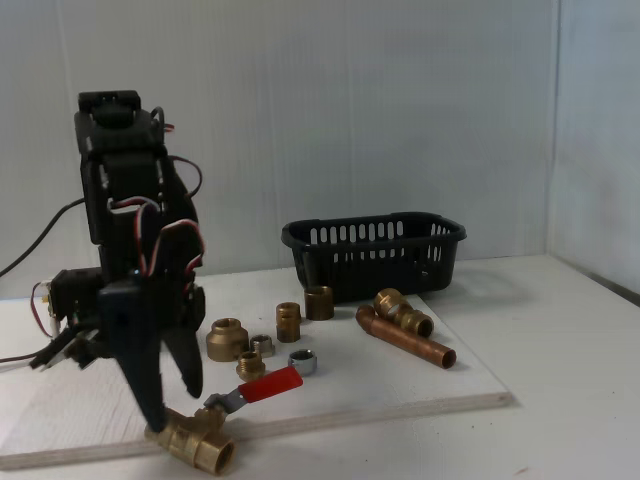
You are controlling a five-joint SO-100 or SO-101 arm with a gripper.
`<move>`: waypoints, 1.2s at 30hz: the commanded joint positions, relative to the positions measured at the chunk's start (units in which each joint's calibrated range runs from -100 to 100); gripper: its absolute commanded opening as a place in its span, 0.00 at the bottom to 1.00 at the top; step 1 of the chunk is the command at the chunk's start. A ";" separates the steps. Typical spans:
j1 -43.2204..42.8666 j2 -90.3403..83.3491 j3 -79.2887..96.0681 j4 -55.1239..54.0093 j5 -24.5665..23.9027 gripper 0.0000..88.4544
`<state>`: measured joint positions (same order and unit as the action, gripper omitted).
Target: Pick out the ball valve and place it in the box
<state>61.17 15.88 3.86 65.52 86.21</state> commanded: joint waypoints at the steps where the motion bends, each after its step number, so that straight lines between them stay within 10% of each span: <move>1: 0.01 0.44 -3.95 -0.04 0.29 0.32; 36: -0.29 3.40 -2.59 -0.13 0.29 0.31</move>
<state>61.39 21.81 -1.13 65.52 86.31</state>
